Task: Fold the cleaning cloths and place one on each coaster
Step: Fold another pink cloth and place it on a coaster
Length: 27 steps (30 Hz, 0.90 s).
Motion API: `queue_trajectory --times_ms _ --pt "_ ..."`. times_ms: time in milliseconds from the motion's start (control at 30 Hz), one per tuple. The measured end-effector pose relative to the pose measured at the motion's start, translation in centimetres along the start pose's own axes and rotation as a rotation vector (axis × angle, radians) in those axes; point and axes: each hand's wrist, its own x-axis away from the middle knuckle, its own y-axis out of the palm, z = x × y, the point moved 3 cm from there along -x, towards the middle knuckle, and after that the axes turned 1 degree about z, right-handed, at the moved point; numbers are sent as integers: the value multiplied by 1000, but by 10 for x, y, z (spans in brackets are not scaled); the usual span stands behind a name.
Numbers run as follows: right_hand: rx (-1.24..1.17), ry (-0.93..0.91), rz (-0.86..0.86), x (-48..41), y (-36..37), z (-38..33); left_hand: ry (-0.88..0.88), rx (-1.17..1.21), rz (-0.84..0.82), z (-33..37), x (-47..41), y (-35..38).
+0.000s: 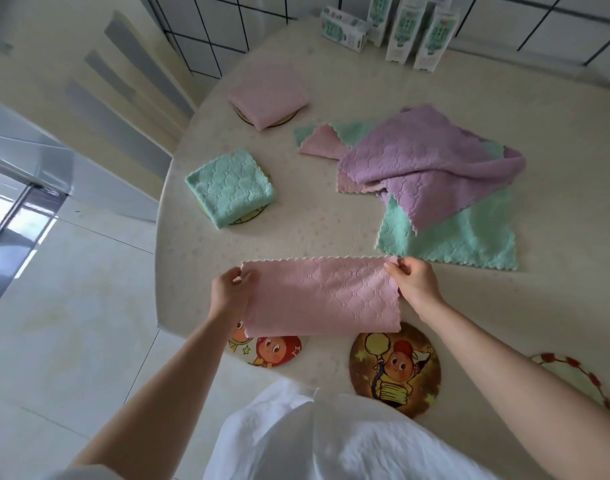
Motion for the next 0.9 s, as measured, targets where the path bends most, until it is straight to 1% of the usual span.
queue_trajectory --times_ms 67,200,300,367,400,433,500,533,567,633,667,733,800,900 --pt "25 9 -6 -2 0 -1 -7 11 2 2 0 2" --pt "67 29 -17 -5 2 -6 -12 -63 13 7 -3 4" --pt "77 39 18 0 -3 -12 -23 -117 87 9 1 -1" --pt "114 -20 61 11 -10 -18 8 -166 156 8 11 -8" --pt "159 -95 84 20 -13 -21 64 -227 195 7 18 -11" --pt "221 -199 107 29 -15 -23 169 -322 235 4 26 -13" --pt "382 -435 141 54 -10 -23 500 -497 275 -1 47 -6" --pt "449 -543 128 67 -3 -22 669 -538 243 -3 60 2" --pt "497 -638 89 81 7 -21 811 -564 169 -6 73 13" --pt "575 -802 -18 106 31 -19 1008 -656 -39 -17 94 37" --pt "622 -867 -61 116 44 -15 1074 -732 -130 -25 102 48" --pt "716 -962 -97 129 62 -5 1130 -880 -213 -41 110 62" --pt "783 -977 -102 132 64 6 1106 -943 -222 -54 109 63" --pt "864 -939 -124 131 48 24 1076 -976 -210 -73 100 49"
